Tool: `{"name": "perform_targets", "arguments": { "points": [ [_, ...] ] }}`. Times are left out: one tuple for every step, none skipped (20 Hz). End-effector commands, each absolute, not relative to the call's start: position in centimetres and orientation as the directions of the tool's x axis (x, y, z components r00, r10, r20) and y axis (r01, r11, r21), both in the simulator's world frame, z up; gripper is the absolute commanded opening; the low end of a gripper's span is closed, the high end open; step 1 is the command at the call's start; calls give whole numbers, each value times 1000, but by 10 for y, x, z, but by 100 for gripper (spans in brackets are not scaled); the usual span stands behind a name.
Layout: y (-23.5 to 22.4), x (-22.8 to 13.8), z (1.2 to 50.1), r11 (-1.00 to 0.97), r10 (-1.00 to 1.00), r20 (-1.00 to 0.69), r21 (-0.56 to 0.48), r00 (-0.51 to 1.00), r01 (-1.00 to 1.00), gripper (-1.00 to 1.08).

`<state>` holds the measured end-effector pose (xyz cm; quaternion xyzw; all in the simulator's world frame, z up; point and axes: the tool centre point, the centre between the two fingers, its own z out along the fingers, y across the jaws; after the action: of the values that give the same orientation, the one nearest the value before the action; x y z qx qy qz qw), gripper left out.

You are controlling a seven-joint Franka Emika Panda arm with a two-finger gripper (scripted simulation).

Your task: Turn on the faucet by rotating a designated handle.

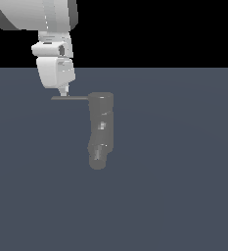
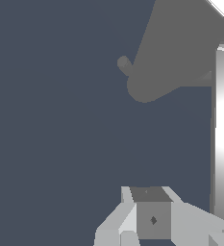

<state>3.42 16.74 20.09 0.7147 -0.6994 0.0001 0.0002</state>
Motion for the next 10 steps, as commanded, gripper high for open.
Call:
{"name": "perform_targets", "arguments": {
  "points": [
    [167, 34, 201, -21, -1000, 0, 0, 21, -1000, -100],
    [167, 34, 201, -21, -1000, 0, 0, 21, -1000, -100],
    [167, 31, 201, -21, -1000, 0, 0, 21, -1000, -100],
    [167, 29, 201, -21, -1000, 0, 0, 21, -1000, -100],
    [167, 26, 201, -21, -1000, 0, 0, 21, -1000, -100],
    [167, 23, 201, -21, -1000, 0, 0, 21, -1000, -100],
    [167, 20, 201, -21, -1000, 0, 0, 21, -1000, -100],
    [166, 17, 201, -21, -1000, 0, 0, 21, -1000, -100],
    [166, 14, 201, -21, -1000, 0, 0, 21, -1000, -100],
    [166, 11, 201, -21, -1000, 0, 0, 21, -1000, -100]
  ]
}}
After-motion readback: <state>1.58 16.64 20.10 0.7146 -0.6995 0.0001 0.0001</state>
